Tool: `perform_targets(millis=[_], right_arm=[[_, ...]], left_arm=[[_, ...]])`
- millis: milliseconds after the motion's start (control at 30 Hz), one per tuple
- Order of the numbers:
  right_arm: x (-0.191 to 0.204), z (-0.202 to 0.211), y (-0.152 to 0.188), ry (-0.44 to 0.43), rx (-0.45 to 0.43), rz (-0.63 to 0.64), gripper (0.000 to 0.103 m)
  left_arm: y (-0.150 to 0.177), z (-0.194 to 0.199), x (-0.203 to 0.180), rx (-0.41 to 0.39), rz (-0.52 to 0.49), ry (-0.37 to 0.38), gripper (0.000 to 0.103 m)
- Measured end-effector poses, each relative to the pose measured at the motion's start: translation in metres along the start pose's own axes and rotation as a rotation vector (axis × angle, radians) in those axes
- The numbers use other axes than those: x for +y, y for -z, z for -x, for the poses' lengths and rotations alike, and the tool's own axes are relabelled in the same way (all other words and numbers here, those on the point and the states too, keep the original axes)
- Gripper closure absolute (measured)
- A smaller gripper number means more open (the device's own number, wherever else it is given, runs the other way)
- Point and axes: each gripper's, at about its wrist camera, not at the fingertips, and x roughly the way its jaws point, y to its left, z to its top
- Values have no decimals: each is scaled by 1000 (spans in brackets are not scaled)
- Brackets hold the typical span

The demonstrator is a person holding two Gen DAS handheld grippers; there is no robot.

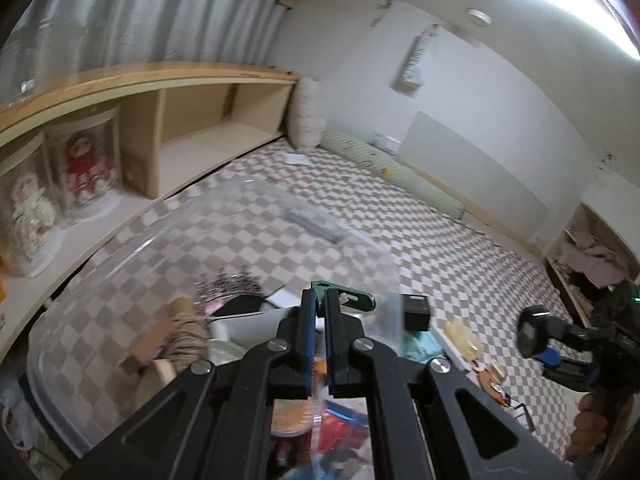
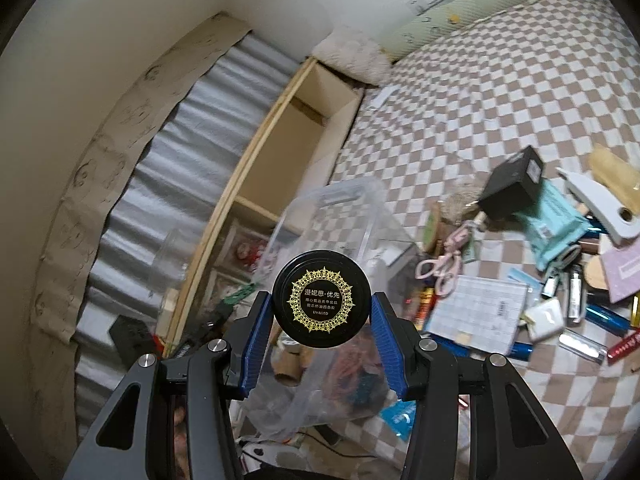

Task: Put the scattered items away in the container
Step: 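Lift the black tin with the right gripper toward the clear box, then lower the black tin into the clear box and open the right gripper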

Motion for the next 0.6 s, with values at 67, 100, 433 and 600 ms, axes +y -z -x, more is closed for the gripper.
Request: perform_targets(millis=[67, 100, 433, 600], right_arm=[[7, -6, 1, -17, 10, 14, 53], [10, -8, 2, -25, 14, 18, 53], [44, -38, 13, -102, 75, 80, 53], [59, -52, 21, -139, 117, 109, 53]], left_arm=[[1, -2, 9, 9, 6, -33, 98], [1, -2, 14, 13, 9, -49, 98], [3, -8, 55, 42, 60, -126, 98], [3, -12, 64, 54, 73, -143, 98]])
